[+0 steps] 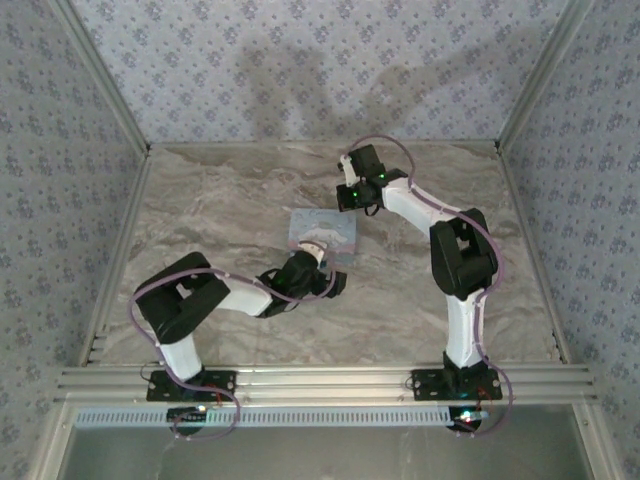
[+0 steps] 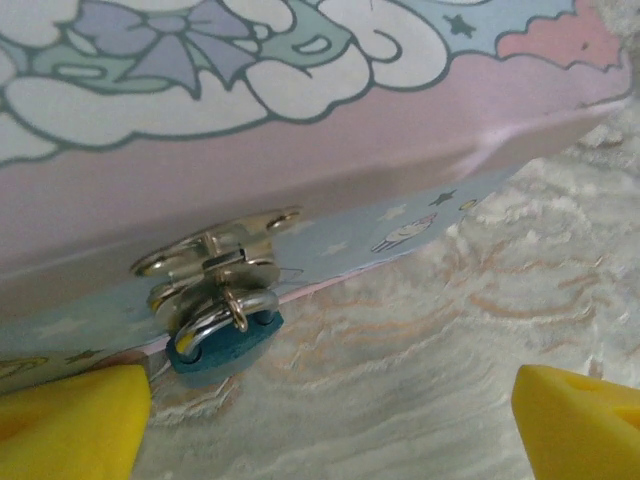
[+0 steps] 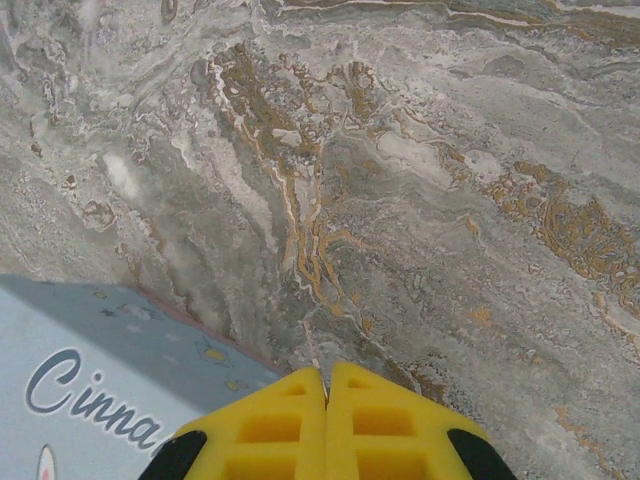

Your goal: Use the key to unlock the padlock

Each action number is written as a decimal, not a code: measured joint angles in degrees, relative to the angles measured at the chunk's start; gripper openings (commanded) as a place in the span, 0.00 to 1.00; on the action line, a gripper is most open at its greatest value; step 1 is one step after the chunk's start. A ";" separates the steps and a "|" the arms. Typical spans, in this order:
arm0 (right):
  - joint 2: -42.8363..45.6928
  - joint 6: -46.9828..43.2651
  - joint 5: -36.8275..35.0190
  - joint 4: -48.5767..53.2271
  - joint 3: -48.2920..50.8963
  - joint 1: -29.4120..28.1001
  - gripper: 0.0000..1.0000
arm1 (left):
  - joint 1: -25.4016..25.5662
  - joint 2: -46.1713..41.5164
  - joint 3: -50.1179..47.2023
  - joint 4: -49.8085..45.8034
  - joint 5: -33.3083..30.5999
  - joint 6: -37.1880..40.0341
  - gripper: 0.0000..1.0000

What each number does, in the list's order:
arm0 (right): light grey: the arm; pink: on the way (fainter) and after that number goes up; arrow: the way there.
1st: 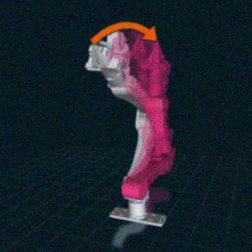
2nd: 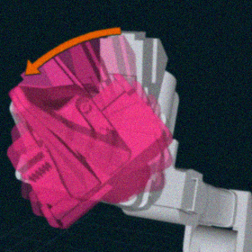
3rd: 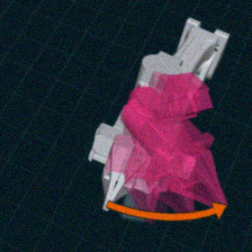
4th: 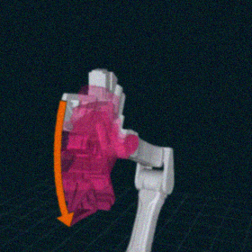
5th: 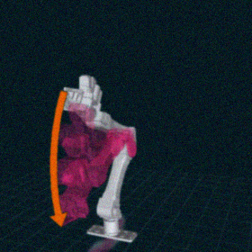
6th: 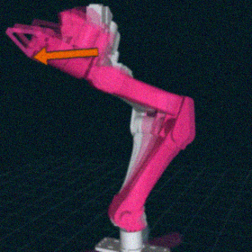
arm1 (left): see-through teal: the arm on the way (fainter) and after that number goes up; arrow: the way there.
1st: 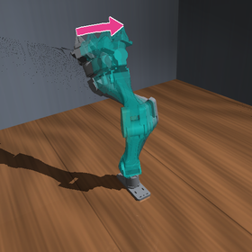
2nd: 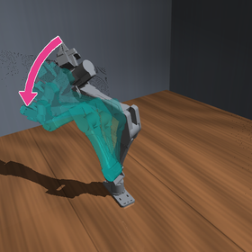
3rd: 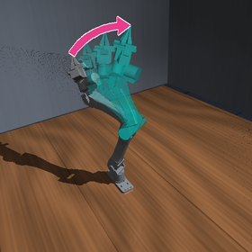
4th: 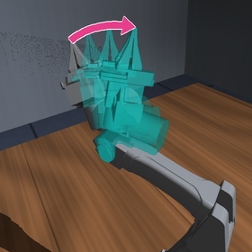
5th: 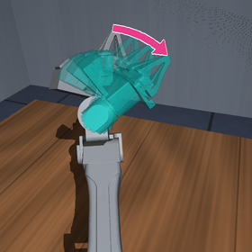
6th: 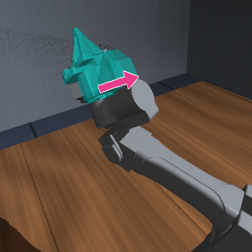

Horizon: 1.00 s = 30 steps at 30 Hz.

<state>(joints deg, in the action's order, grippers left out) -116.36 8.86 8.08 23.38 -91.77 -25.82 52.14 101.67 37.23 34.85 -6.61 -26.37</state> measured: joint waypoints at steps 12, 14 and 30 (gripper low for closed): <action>-0.02 -0.83 -0.52 0.13 0.13 -0.37 0.00 | -5.53 2.51 -2.34 15.26 19.76 -2.08 0.75; -0.02 -0.81 -0.83 0.11 0.17 -0.37 0.00 | -6.14 2.84 -2.75 17.07 22.23 -3.15 0.74; -0.02 -0.83 -1.51 -0.90 1.95 -0.37 0.00 | -5.46 0.57 -5.05 14.97 17.25 -4.00 0.88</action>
<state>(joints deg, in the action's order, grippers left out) -116.38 8.03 6.57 22.48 -89.82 -26.20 46.68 102.24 32.18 49.82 10.63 -30.37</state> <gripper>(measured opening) 0.060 0.860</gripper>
